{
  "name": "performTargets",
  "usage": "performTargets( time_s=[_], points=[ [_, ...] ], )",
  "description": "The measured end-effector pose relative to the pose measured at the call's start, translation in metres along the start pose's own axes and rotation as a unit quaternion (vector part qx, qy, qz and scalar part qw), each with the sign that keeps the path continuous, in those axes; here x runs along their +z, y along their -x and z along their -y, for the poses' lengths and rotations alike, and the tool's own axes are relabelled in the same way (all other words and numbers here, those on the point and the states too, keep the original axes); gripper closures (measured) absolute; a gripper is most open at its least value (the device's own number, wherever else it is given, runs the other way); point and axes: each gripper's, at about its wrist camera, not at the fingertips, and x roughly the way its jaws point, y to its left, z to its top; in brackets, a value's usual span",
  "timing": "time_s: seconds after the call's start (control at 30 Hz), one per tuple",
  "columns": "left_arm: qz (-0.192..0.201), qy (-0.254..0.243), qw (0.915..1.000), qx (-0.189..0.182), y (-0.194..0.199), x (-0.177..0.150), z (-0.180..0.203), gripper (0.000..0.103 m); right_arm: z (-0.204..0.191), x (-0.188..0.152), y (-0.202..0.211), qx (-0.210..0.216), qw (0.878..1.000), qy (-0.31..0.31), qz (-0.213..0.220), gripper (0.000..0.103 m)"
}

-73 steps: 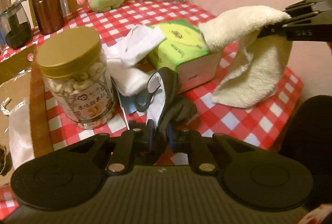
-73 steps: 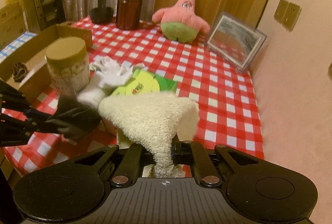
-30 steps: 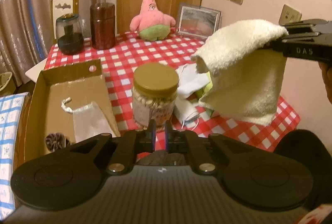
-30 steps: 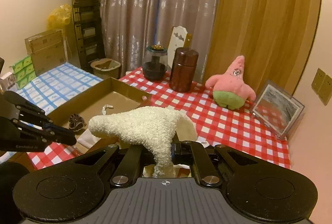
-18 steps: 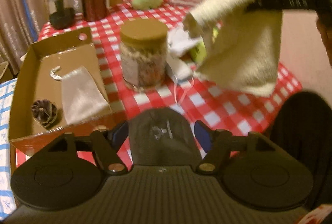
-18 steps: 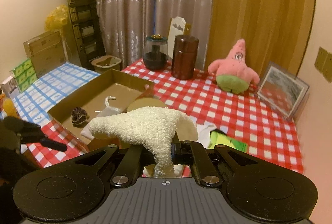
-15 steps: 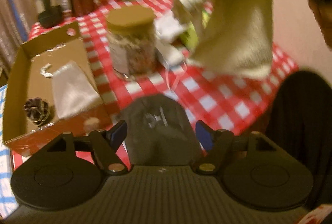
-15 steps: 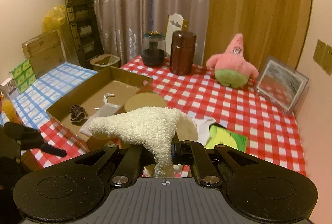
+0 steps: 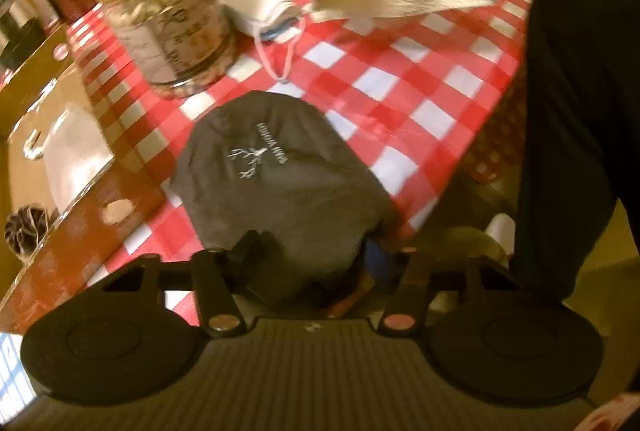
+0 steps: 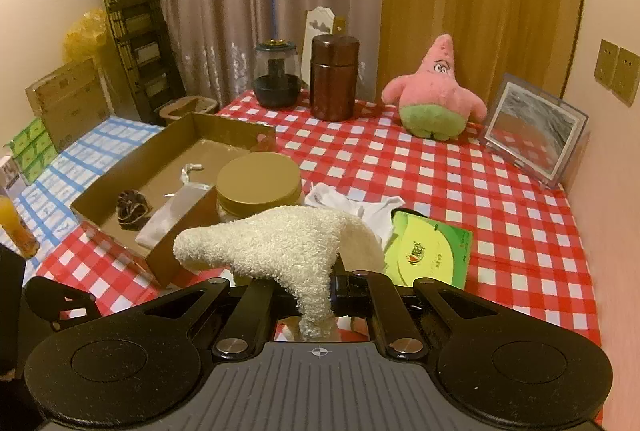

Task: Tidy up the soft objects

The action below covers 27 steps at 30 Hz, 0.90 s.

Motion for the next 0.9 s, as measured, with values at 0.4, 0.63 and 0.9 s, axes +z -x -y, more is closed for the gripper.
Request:
performTargets(
  time_s=[0.4, 0.63, 0.9],
  points=[
    [0.096, 0.091, 0.9913, 0.001, 0.059, 0.018, -0.039, 0.094, -0.012, 0.010, 0.016, 0.011, 1.000, 0.003, 0.017, 0.096],
    [0.155, 0.128, 0.9795, 0.016, 0.114, 0.031, -0.076, 0.095, -0.034, 0.036, 0.026, 0.045, 0.998, 0.001, 0.044, 0.096],
    [0.186, 0.162, 0.9663, 0.074, 0.156, 0.031, -0.125, 0.095, -0.075, 0.079, 0.006, 0.101, 0.993, 0.007, 0.067, 0.096]
  ],
)
